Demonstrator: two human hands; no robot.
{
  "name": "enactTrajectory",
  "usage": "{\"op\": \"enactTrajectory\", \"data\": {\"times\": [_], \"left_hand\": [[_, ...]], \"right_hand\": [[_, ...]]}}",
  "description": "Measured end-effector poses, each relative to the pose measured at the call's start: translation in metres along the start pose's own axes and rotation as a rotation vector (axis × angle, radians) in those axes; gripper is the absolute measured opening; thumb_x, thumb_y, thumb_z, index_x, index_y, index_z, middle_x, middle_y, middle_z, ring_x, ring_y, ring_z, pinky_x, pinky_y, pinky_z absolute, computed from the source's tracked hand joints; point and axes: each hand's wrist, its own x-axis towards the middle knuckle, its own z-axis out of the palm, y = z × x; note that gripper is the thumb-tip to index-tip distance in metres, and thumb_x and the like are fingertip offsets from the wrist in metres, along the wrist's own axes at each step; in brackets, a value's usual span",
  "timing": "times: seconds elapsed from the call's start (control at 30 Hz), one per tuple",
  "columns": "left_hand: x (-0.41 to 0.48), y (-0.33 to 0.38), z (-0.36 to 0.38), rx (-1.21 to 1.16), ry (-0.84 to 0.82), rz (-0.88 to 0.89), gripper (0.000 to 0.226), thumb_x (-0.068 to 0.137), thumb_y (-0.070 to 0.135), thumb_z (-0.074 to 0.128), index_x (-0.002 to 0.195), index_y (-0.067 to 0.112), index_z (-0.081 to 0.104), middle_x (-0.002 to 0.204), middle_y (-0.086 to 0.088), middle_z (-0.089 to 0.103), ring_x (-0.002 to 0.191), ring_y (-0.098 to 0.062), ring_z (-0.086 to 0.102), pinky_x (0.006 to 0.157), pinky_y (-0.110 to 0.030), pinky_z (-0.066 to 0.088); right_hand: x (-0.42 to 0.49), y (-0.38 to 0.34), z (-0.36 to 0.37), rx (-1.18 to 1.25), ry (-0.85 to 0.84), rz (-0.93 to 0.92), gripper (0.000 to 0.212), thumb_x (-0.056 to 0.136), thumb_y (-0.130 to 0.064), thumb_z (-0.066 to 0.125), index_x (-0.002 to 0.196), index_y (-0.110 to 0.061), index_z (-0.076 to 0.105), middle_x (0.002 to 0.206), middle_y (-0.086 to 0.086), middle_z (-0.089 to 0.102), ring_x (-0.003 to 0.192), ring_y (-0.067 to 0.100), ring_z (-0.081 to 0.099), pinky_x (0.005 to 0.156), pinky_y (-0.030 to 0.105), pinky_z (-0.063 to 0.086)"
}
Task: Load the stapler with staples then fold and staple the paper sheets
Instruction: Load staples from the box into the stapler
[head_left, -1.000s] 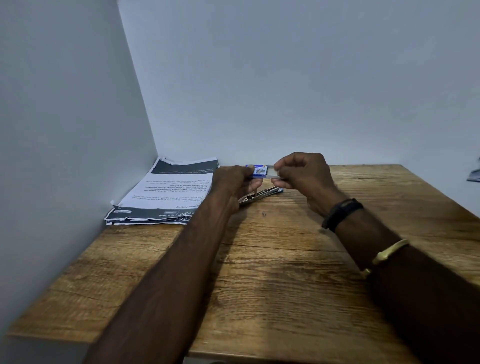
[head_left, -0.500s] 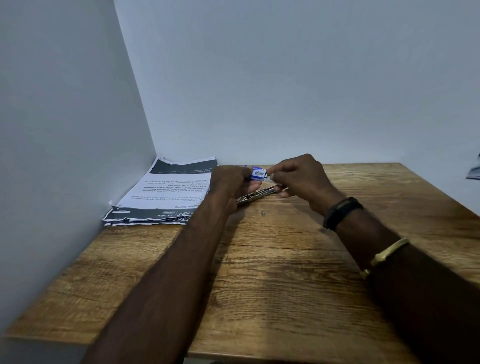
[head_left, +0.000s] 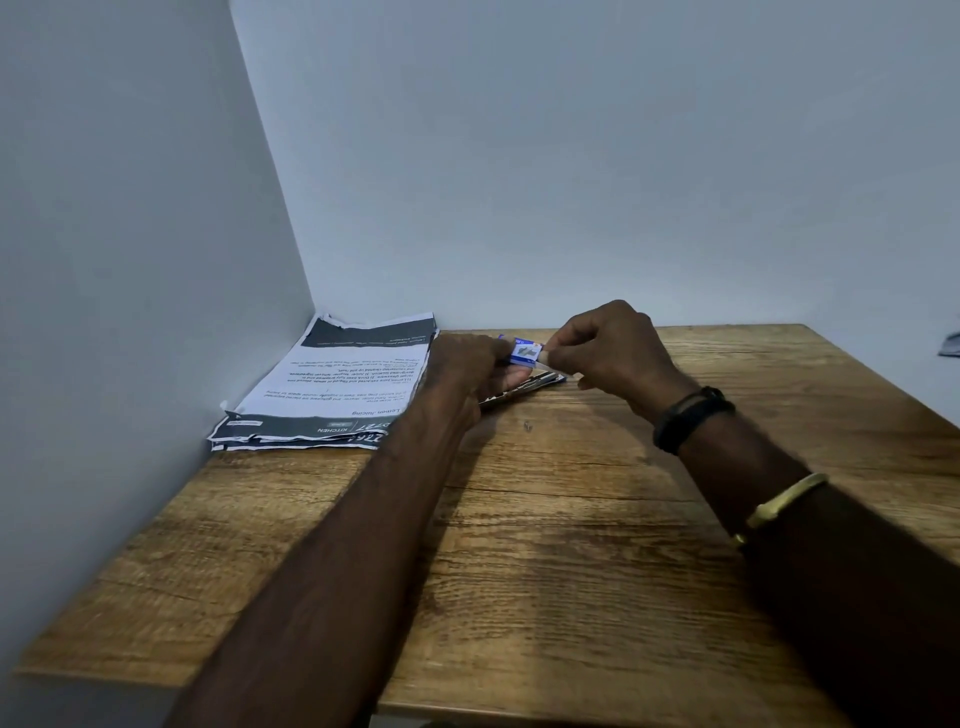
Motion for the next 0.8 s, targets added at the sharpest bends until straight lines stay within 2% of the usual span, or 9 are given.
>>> {"op": "enactTrajectory", "data": {"times": [0.07,0.13,0.2,0.3,0.4,0.53,0.6,0.67,0.8], "left_hand": [[0.000,0.000,0.000,0.002,0.006,0.000,0.018,0.096,-0.001,0.061,0.078,0.001,0.064,0.072,-0.016,0.069,0.060,-0.020,0.067,0.059,-0.025,0.060],[0.000,0.000,-0.001,0.007,0.011,0.005,0.018,0.095,-0.001,0.061,0.078,0.001,0.065,0.072,-0.016,0.069,0.060,-0.020,0.068,0.063,-0.026,0.060],[0.000,0.000,-0.002,0.015,0.018,0.004,0.016,0.095,-0.001,0.062,0.079,0.001,0.065,0.074,-0.016,0.070,0.061,-0.020,0.068,0.065,-0.027,0.060],[0.000,0.001,-0.002,0.018,0.019,0.005,0.018,0.096,-0.001,0.060,0.079,0.000,0.064,0.072,-0.016,0.068,0.051,-0.016,0.067,0.058,-0.024,0.060],[-0.001,0.001,-0.001,0.019,0.011,0.000,0.018,0.098,0.000,0.059,0.080,0.000,0.062,0.072,-0.015,0.067,0.044,-0.013,0.065,0.051,-0.021,0.058],[0.001,0.001,-0.004,-0.012,0.021,0.009,0.011,0.096,-0.001,0.061,0.086,-0.003,0.064,0.077,-0.018,0.068,0.060,-0.021,0.067,0.052,-0.023,0.060],[0.004,0.002,-0.007,-0.030,0.043,0.021,0.007,0.094,-0.002,0.063,0.090,-0.005,0.066,0.079,-0.019,0.069,0.061,-0.022,0.069,0.053,-0.024,0.061],[0.006,0.004,-0.012,-0.043,0.070,0.033,0.006,0.093,-0.001,0.065,0.088,-0.004,0.067,0.079,-0.019,0.070,0.054,-0.020,0.070,0.050,-0.024,0.061],[0.009,0.005,-0.020,-0.083,0.108,0.046,0.005,0.091,-0.002,0.066,0.093,-0.005,0.070,0.087,-0.022,0.071,0.062,-0.023,0.069,0.049,-0.023,0.060]], "right_hand": [[0.000,0.001,0.000,0.010,0.013,-0.005,0.004,0.077,-0.024,0.086,0.076,-0.022,0.083,0.072,-0.007,0.077,0.079,0.018,0.075,0.075,0.050,0.064],[0.000,0.001,0.001,0.019,0.013,-0.004,0.005,0.078,-0.023,0.086,0.076,-0.020,0.083,0.074,-0.006,0.077,0.080,0.017,0.074,0.076,0.048,0.064],[0.000,0.001,0.001,0.053,0.013,0.007,0.005,0.080,-0.018,0.083,0.075,-0.018,0.082,0.075,-0.001,0.078,0.078,0.023,0.075,0.070,0.044,0.065],[0.003,0.002,0.000,0.185,-0.018,0.077,0.009,0.084,-0.011,0.078,0.075,-0.013,0.078,0.078,0.004,0.076,0.075,0.018,0.070,0.057,0.030,0.061],[0.005,0.005,0.000,0.314,-0.082,0.168,0.010,0.085,-0.009,0.075,0.076,-0.009,0.075,0.083,0.006,0.073,0.081,0.018,0.067,0.063,0.032,0.060],[0.005,0.005,0.000,0.400,-0.038,0.202,0.010,0.084,-0.011,0.075,0.087,-0.001,0.076,0.088,0.009,0.074,0.078,0.015,0.068,0.067,0.033,0.057],[0.006,0.003,-0.003,0.466,0.031,0.201,0.005,0.084,-0.010,0.075,0.081,-0.005,0.073,0.083,0.009,0.074,0.072,0.014,0.071,0.064,0.030,0.058],[0.007,0.003,-0.006,0.517,0.085,0.201,0.012,0.081,-0.004,0.076,0.074,-0.008,0.067,0.074,0.011,0.071,0.064,0.017,0.073,0.059,0.030,0.060],[0.004,0.005,-0.009,0.537,0.051,0.230,0.017,0.077,0.003,0.077,0.080,-0.008,0.064,0.072,0.015,0.071,0.056,0.020,0.071,0.053,0.030,0.060]]}}
